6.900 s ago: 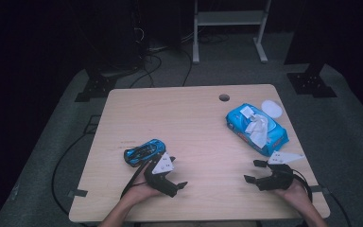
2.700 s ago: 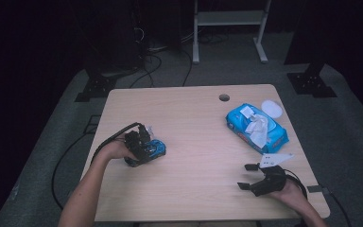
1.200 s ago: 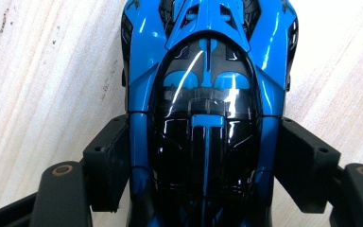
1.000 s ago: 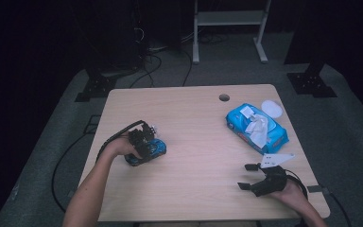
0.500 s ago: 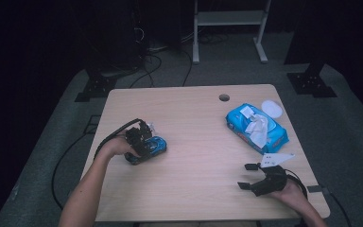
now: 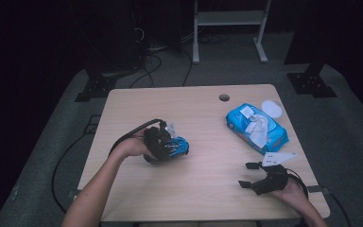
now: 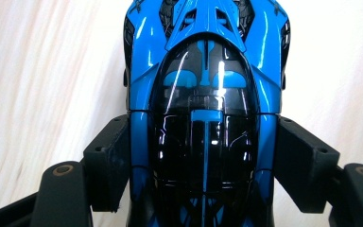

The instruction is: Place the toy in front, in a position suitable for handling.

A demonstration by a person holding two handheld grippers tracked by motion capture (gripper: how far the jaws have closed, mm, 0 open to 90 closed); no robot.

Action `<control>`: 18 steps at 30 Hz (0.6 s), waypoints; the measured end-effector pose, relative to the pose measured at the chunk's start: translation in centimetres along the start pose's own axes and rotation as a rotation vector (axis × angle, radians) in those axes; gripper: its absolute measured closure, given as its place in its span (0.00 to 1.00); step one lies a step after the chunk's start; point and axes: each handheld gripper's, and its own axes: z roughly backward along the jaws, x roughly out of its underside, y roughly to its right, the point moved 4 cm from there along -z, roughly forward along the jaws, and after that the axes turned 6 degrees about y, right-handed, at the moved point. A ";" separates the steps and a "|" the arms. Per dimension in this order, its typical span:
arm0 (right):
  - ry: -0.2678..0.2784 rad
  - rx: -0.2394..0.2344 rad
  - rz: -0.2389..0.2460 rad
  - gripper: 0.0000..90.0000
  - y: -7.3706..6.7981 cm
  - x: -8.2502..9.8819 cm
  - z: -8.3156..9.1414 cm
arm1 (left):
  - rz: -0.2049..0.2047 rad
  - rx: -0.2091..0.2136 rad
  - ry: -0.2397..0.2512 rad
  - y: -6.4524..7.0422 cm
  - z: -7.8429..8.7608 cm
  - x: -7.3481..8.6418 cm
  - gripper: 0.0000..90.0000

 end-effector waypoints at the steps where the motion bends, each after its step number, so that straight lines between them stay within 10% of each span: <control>1: 0.003 0.001 0.001 0.20 0.0 0.0 0.1 | -0.013 0.004 0.004 0.3 -0.2 -0.5 0.31; 18: 0.023 0.007 0.001 0.20 0.2 -0.2 0.5 | -0.104 0.112 0.009 4.4 -4.6 -3.4 0.31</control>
